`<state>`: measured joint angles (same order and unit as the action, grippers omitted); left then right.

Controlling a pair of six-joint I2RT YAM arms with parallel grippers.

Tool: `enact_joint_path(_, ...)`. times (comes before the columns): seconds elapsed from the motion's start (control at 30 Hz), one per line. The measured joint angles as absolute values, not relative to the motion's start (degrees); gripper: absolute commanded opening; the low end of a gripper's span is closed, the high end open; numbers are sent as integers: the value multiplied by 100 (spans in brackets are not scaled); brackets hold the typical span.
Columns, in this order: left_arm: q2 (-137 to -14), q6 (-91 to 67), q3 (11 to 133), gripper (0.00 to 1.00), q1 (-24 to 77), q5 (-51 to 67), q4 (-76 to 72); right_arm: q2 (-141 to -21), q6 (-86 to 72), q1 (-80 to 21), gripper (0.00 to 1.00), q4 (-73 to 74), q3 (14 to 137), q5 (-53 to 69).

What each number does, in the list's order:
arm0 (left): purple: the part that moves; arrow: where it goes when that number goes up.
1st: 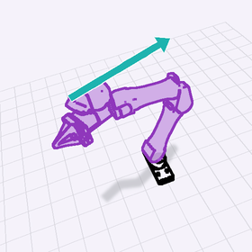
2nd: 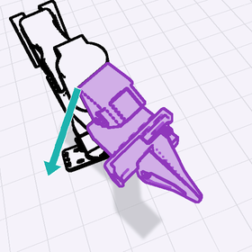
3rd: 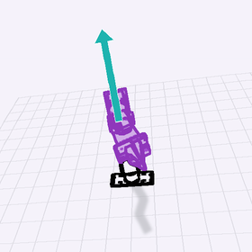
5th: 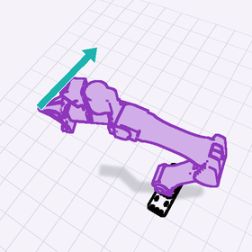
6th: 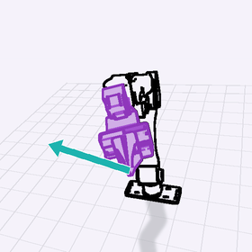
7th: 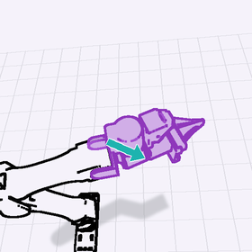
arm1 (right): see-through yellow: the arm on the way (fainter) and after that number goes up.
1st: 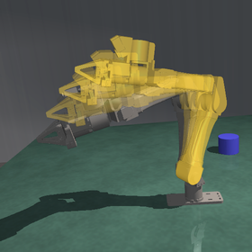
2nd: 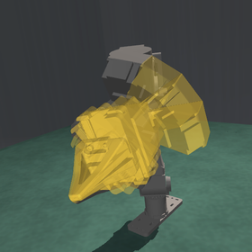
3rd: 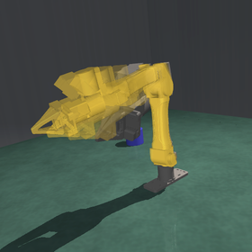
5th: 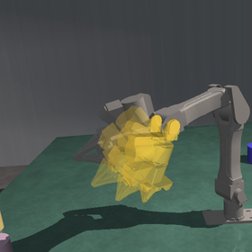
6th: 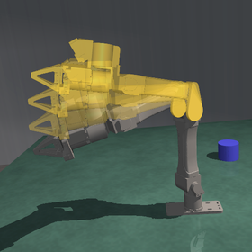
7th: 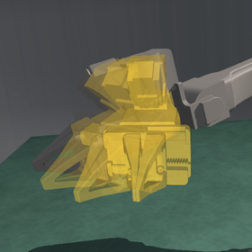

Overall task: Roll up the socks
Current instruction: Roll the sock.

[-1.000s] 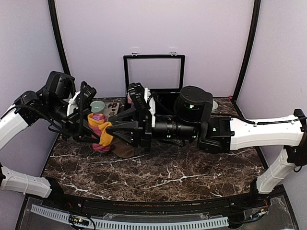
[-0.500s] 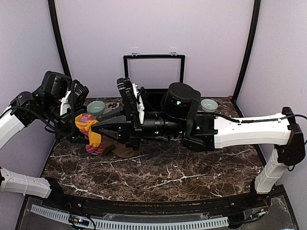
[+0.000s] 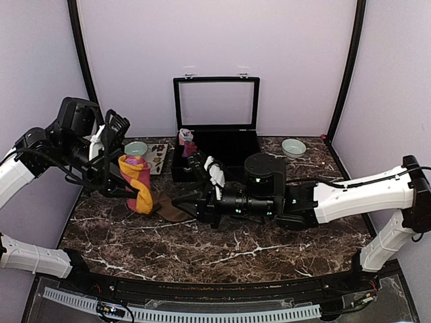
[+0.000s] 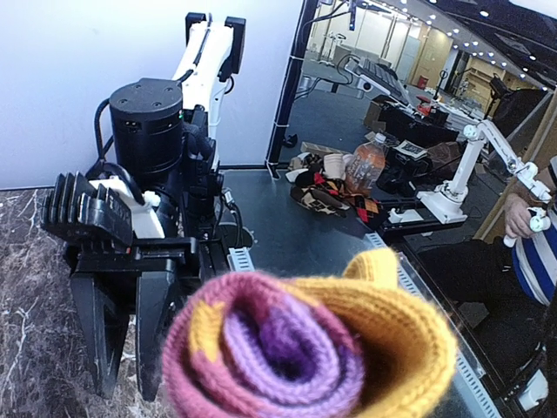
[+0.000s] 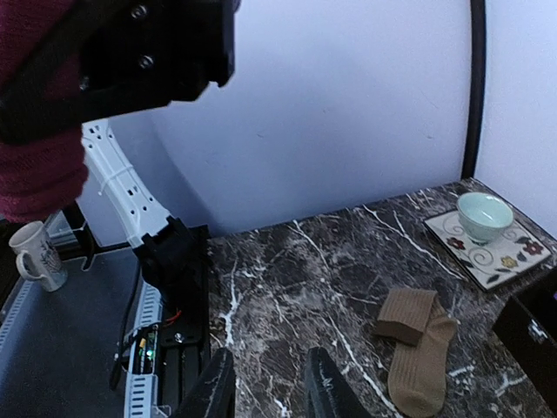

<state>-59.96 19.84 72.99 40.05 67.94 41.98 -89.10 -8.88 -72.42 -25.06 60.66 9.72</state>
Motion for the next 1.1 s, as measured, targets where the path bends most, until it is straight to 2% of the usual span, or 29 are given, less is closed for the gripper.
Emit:
enact_joint_path(0.17, -5996, 1975, 7297, 0, 4007, 6147, 4010, -8576, -784, -7323, 37, -2259, 5996, 506)
enact_joint_path(0.33, -5961, 1944, 7032, 0, 4010, 4456, 3538, -8215, -578, -7795, 38, -2593, 5964, 89)
enact_joint_path(0.47, -5961, 1896, 6768, 0, 4003, 3763, 3387, -8232, -421, -8053, 38, -3020, 5933, -276)
enact_joint_path(0.6, -5951, 1848, 6742, 0, 4003, 3691, 3332, -8519, -279, -8075, 34, -3216, 6023, -722)
enact_joint_path(0.7, -5911, 1826, 6742, 0, 4003, 3765, 3304, -8676, -217, -8075, 35, -3277, 6027, -1059)
enact_joint_path(0.97, -5843, 1774, 6742, 0, 4003, 4394, 3308, -8759, -233, -8073, 32, -3570, 6029, -1660)
enact_joint_path(1.03, -5843, 1776, 6742, 0, 4003, 4532, 3315, -8799, -268, -8073, 28, -3693, 6029, -1653)
enact_joint_path(1.1, -5841, 1778, 6744, 0, 4003, 4639, 3330, -8831, -329, -8064, 15, -3763, 6029, -1605)
